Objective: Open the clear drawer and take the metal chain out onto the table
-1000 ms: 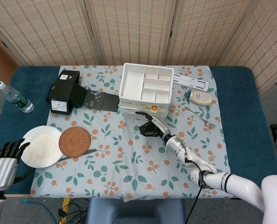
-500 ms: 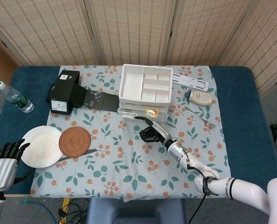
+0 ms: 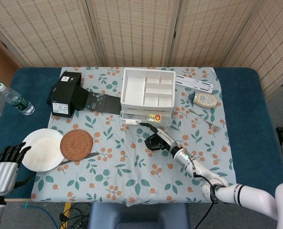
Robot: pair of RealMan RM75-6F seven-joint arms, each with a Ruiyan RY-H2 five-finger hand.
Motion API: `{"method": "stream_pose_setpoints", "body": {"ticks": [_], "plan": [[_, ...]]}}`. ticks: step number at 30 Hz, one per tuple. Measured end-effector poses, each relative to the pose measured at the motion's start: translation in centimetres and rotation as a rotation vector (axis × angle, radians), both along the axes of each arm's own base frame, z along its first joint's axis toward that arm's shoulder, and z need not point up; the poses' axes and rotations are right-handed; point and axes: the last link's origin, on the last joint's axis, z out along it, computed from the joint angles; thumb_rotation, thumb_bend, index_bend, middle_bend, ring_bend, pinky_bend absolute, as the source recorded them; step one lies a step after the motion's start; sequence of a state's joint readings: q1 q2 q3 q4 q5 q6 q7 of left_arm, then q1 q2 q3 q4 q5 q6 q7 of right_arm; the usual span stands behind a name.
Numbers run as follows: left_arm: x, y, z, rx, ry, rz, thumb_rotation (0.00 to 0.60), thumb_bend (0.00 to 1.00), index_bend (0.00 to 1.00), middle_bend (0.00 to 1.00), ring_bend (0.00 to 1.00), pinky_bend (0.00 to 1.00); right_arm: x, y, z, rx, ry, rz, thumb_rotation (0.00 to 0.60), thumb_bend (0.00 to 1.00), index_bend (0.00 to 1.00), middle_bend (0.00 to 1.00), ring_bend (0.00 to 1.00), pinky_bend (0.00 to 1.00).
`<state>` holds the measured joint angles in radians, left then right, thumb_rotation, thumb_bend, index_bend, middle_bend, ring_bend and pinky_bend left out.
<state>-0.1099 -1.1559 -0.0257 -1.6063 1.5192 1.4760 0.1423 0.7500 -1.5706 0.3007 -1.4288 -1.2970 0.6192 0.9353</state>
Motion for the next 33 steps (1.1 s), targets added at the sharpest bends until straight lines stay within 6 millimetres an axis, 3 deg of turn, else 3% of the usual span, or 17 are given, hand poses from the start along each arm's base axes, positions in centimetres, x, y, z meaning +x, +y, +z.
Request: {"method": "stream_pose_setpoints", "body": {"ticks": [10, 19, 24, 33], "plan": [[0.1, 0.2, -0.2, -0.007, 0.000, -0.004, 0.600, 0.17, 0.16, 0.12, 0.12, 0.09, -0.8, 1.7, 0.9, 0.029, 0.028, 0.022, 0.600, 0.57, 0.00, 0.82, 0.98, 1.00], [0.2, 0.4, -0.3, -0.011, -0.001, -0.010, 0.600, 0.17, 0.16, 0.12, 0.12, 0.09, -0.7, 3.5, 5.4, -0.015, 0.119, 0.160, 0.600, 0.57, 0.00, 0.82, 0.98, 1.00], [0.4, 0.4, -0.5, -0.016, -0.003, -0.017, 0.600, 0.17, 0.16, 0.12, 0.12, 0.09, -0.6, 3.0, 8.5, -0.109, 0.216, 0.239, 0.600, 0.57, 0.00, 0.82, 0.98, 1.00], [0.5, 0.4, -0.5, -0.018, -0.003, -0.017, 0.600, 0.17, 0.16, 0.12, 0.12, 0.09, -0.3, 0.5, 10.1, -0.138, 0.318, 0.224, 0.600, 0.57, 0.00, 0.82, 0.98, 1.00]]}}
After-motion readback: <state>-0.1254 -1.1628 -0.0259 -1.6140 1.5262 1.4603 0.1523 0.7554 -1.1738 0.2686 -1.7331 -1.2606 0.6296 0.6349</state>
